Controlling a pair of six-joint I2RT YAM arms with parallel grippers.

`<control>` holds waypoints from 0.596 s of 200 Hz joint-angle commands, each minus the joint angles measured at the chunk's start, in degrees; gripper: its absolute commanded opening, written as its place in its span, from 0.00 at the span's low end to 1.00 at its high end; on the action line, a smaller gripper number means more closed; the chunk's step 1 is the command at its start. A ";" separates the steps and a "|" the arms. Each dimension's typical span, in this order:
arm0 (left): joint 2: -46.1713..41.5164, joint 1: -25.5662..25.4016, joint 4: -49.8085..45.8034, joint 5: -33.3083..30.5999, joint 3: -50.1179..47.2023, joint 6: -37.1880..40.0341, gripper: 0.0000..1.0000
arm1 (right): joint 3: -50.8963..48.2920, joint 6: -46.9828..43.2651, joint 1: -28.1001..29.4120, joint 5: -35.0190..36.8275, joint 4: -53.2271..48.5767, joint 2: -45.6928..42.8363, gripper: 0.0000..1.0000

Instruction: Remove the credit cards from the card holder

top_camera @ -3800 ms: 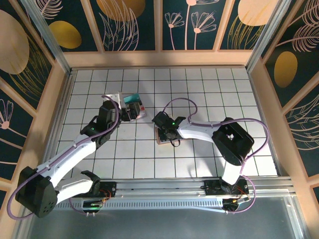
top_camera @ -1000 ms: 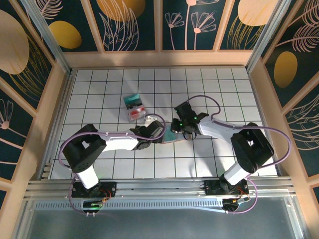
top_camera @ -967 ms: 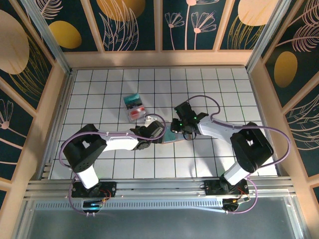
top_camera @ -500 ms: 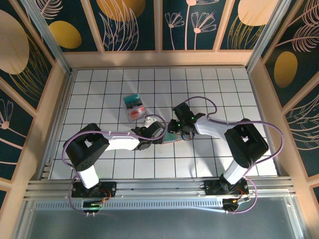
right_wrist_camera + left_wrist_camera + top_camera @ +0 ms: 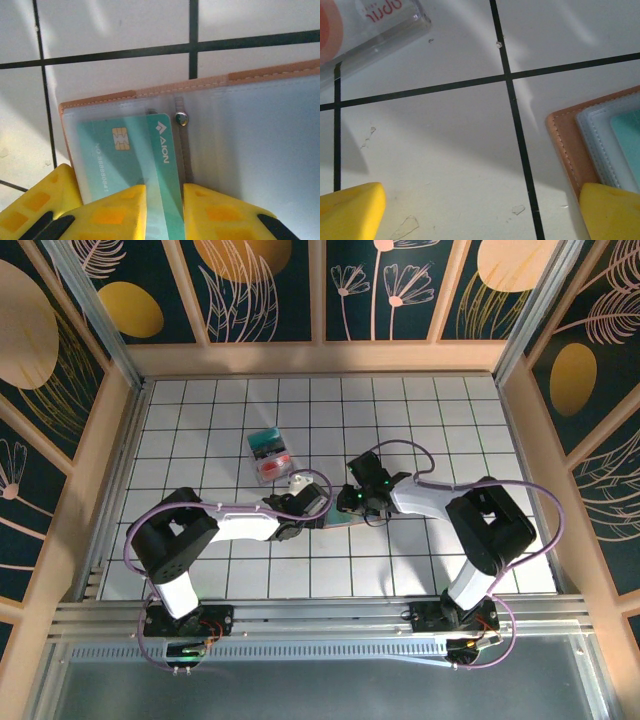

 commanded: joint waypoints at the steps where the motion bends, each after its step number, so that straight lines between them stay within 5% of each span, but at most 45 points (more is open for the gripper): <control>1: -1.10 0.34 -4.61 0.31 -0.08 0.01 0.99 | -2.54 2.33 1.67 -5.85 2.21 -1.55 0.24; 119: -3.97 0.27 -6.82 -0.12 1.69 -2.19 0.99 | -2.88 4.24 1.44 -3.54 3.13 -3.52 0.18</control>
